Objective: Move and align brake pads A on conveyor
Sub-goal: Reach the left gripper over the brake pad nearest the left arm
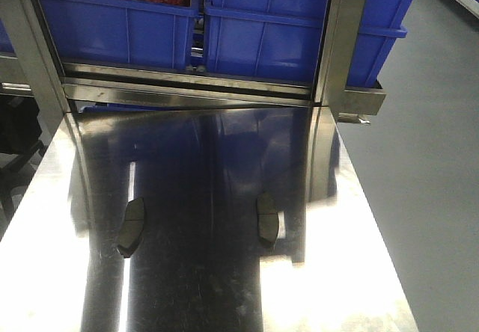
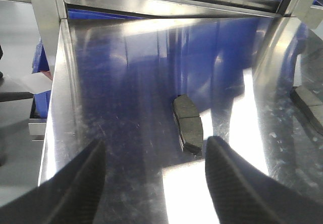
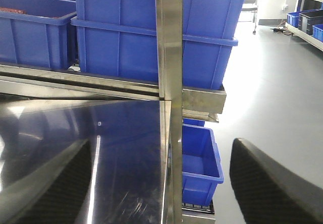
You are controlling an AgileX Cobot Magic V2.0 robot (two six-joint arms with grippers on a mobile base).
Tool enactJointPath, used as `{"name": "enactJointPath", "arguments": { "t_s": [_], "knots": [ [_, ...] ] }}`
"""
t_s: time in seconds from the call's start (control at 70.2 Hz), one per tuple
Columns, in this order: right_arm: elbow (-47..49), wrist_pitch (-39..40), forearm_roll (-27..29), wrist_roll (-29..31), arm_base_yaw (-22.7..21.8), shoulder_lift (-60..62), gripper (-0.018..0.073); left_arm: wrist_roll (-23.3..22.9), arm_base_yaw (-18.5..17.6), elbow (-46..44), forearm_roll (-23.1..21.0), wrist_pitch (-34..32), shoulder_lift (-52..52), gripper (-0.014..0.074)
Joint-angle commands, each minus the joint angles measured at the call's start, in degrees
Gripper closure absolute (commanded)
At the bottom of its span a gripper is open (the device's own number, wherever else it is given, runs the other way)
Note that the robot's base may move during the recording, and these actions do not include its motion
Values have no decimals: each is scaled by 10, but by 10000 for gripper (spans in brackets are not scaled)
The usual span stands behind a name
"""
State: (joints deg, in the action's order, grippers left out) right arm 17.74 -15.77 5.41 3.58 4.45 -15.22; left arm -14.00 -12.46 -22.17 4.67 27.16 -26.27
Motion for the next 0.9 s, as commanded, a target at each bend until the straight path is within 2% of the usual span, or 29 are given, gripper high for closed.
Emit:
{"name": "enactJointPath", "arguments": {
  "t_s": [0.0, 0.883],
  "knots": [
    [16, 44, -1, 2, -2, -6, 23, -3, -2, -17, 1, -37, -3, 190],
    [16, 44, -1, 2, -2, -6, 23, -3, -2, -17, 1, -37, -3, 190]
  ]
}}
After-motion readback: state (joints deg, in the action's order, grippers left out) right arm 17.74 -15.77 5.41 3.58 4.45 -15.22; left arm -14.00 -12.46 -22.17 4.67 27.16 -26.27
